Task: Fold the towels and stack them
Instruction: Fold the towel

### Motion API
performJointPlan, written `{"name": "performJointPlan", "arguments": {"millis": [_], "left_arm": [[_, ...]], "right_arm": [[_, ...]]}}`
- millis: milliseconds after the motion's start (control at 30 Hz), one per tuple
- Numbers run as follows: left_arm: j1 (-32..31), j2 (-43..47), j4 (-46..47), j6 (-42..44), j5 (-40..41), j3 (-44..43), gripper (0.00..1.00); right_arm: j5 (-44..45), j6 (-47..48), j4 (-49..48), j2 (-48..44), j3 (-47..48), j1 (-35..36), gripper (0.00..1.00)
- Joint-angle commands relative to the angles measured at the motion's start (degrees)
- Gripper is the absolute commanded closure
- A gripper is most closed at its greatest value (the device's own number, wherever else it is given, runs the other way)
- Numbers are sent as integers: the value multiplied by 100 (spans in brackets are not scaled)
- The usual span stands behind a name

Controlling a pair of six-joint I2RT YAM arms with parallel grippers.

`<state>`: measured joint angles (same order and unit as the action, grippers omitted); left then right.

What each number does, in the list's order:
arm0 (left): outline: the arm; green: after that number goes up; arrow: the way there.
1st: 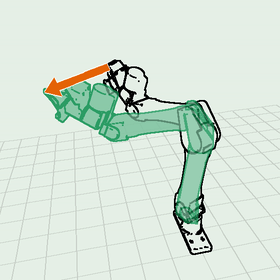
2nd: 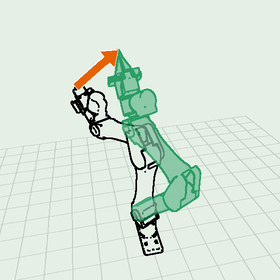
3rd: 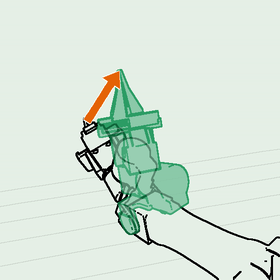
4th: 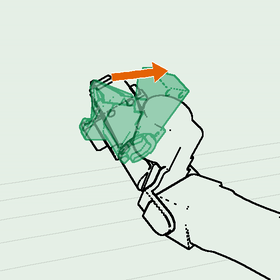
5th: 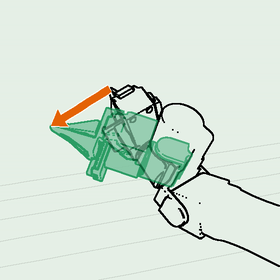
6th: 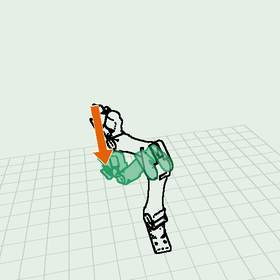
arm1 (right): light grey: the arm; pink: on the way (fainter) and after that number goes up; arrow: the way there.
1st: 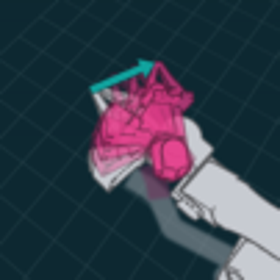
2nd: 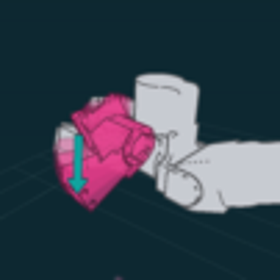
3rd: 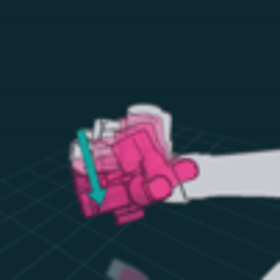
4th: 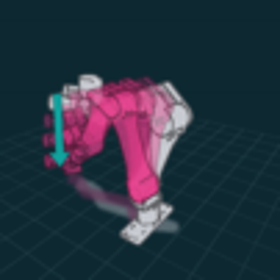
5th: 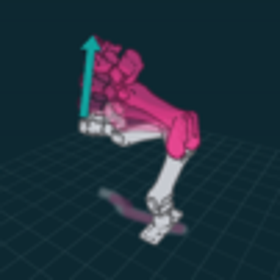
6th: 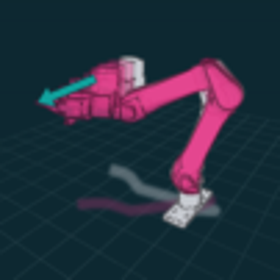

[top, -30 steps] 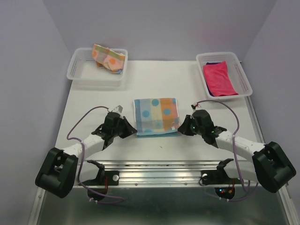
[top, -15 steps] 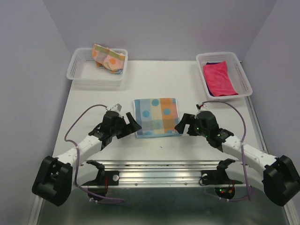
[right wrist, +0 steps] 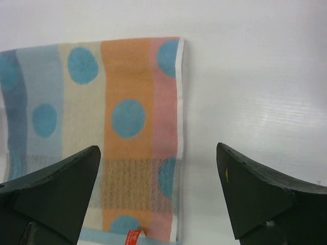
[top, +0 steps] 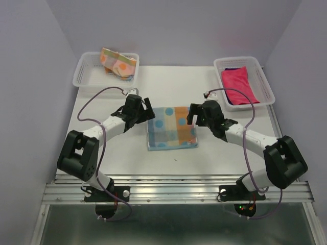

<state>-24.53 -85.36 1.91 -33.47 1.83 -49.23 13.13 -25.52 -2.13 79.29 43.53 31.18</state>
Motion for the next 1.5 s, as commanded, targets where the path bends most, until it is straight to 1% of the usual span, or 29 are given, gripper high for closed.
{"name": "performJointPlan", "arguments": {"millis": [0, 67, 133, 167, 233, 300, 367, 467, 500, 533, 600, 633, 700, 767, 800, 867, 900, 933, 967, 1000, 1067, 1133, 1200, 1233, 1267, 1300, 1333, 1433, 1467], "left_arm": [[98, -419, -130, 297, 459, -446, 4], [124, -699, -138, 350, 468, -666, 6], [151, -867, -103, 403, 477, -832, 12], [151, -1059, -112, 403, 546, -894, 13], [203, -1245, -182, 421, 652, -1113, 21], [291, -1509, -182, 438, 635, -1298, 26], [335, -1694, -182, 429, 635, -1413, 27], [397, -1887, -182, 464, 652, -1563, 31], [414, -1931, -322, 465, 652, -1589, 34], [432, -2010, -332, 465, 661, -1650, 35], [449, -2063, -332, 395, 723, -1686, 40], [450, -2124, -314, 377, 723, -1704, 41], [450, -2195, -271, 368, 600, -1730, 43], [450, -2274, -218, 368, 512, -1748, 45], [450, -2309, -226, 359, 494, -1774, 48], [450, -2379, -218, 359, 468, -1800, 49], [450, -2406, -218, 359, 450, -1809, 53], [450, -2424, -218, 368, 442, -1818, 53], [450, -2441, -226, 359, 433, -1827, 55], [450, -2467, -218, 368, 398, -1827, 62], [450, -2503, -226, 377, 371, -1818, 67], [450, -2512, -96, 377, 310, -1809, 74], [450, -2547, -95, 385, 275, -1827, 84], [450, -2564, -95, 394, 266, -1835, 86], [450, -2582, -95, 394, 248, -1844, 90], [450, -2582, -86, 403, 231, -1844, 97], [450, -2591, -86, 403, 231, -1844, 100], [450, -2556, -33, 464, 178, -1810, 100], [450, -2495, 2, 465, 178, -1792, 100]], "right_arm": [[174, 434, 11, 578, 787, -313, 0], [-108, 399, -59, 930, 929, -524, 0], [-222, 468, -51, 1280, 1182, -682, 0], [-266, 512, 19, 1395, 1280, -718, 0], [-337, 670, 72, 1607, 1534, -780, 0], [-215, 811, 116, 1870, 1676, -789, 0], [-135, 890, 178, 2125, 1904, -815, 0], [-91, 987, 196, 2372, 2124, -815, 0], [-100, 996, 204, 2433, 2160, -806, 0], [-126, 1048, 196, 2486, 2203, -824, 0], [-161, 1066, 196, 2670, 2335, -833, 2], [-152, 1058, 196, 2715, 2379, -850, 3], [-170, 1040, 196, 2847, 2493, -859, 6], [-240, 1023, 152, 3022, 2564, -877, 12], [-301, 1031, 134, 3144, 2660, -868, 17], [-346, 1049, 143, 3242, 2748, -885, 25], [-354, 1049, 143, 3277, 2775, -885, 28], [-363, 1049, 134, 3347, 2819, -894, 35], [-372, 1066, 125, 3374, 2836, -894, 38], [-398, 1075, 90, 3392, 2828, -903, 40], [-469, 1093, -23, 3453, 2802, -903, 40], [-469, 1084, -68, 3514, 2801, -903, 41], [-521, 1102, -121, 3594, 2767, -903, 43], [-635, 1128, -190, 3603, 2723, -903, 44], [-723, 1163, -348, 3620, 2679, -903, 46], [-837, 1198, -410, 3638, 2600, -903, 47], [-873, 1224, -454, 3638, 2582, -903, 48], [-1048, 1391, -499, 3655, 2529, -903, 52], [-1101, 1418, -577, 3647, 2486, -903, 55]]}}
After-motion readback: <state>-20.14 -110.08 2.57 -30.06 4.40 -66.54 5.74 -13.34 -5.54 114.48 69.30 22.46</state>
